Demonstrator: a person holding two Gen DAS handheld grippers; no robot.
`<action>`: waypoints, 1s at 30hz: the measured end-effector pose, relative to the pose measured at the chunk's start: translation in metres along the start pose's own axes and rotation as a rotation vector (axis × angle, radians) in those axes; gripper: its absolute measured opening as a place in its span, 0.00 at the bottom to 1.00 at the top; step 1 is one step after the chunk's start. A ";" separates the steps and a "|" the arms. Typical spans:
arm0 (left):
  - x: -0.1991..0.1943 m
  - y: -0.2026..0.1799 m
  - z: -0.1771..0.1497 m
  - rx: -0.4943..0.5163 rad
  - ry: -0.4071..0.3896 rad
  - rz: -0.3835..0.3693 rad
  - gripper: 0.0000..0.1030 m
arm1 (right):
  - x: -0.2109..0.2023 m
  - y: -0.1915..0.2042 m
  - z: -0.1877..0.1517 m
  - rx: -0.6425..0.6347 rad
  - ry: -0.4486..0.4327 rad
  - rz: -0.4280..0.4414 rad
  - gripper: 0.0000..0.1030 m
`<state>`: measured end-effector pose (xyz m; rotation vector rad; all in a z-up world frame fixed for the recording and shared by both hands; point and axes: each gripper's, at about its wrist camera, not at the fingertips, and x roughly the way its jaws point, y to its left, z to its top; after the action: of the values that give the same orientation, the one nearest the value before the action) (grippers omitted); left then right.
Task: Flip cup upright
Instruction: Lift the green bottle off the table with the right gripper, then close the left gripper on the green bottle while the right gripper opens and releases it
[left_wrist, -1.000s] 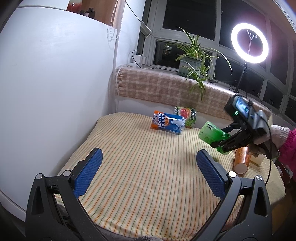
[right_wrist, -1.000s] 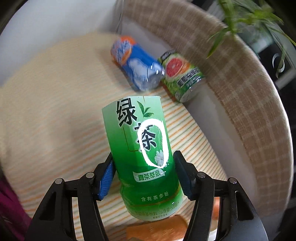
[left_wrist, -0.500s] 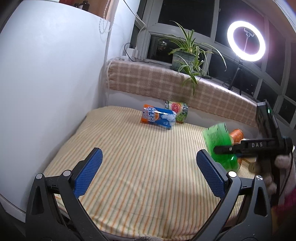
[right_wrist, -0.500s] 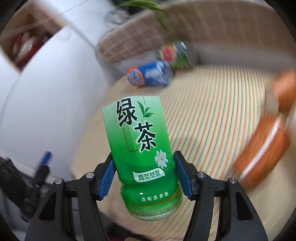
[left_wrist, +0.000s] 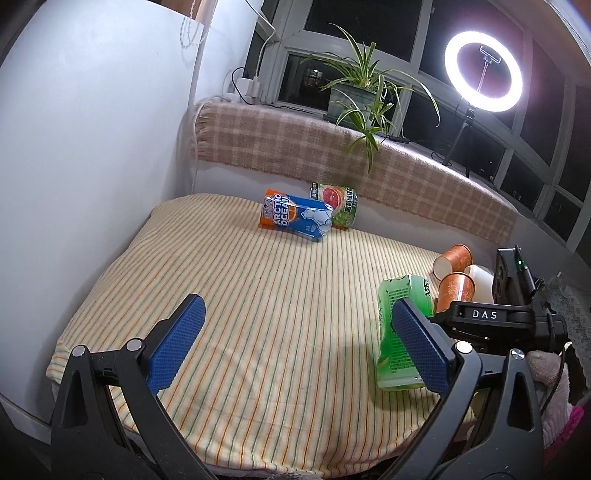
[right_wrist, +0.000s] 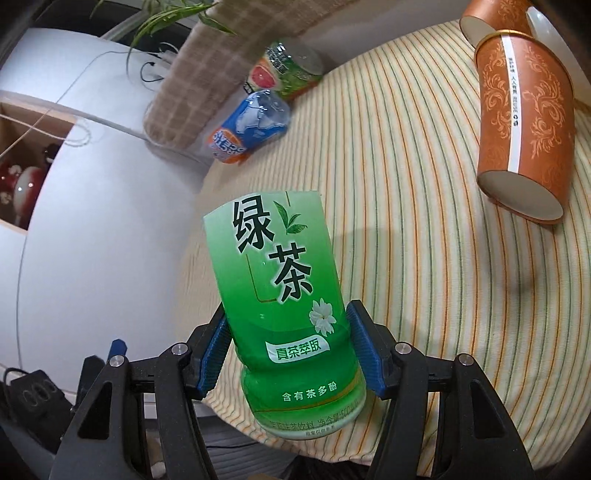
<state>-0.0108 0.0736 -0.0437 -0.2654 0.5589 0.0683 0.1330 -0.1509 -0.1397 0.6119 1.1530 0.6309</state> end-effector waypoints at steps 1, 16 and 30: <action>0.000 0.000 0.000 0.000 0.000 0.001 1.00 | 0.001 0.000 0.001 0.006 -0.002 -0.002 0.60; 0.004 0.002 -0.003 -0.017 0.025 -0.032 0.98 | -0.007 -0.007 0.005 -0.011 -0.041 -0.052 0.63; 0.056 -0.007 0.014 -0.175 0.232 -0.282 0.94 | -0.116 -0.005 -0.035 -0.270 -0.400 -0.287 0.66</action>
<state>0.0448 0.0698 -0.0607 -0.5248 0.7420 -0.1900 0.0688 -0.2341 -0.0804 0.3129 0.7451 0.3851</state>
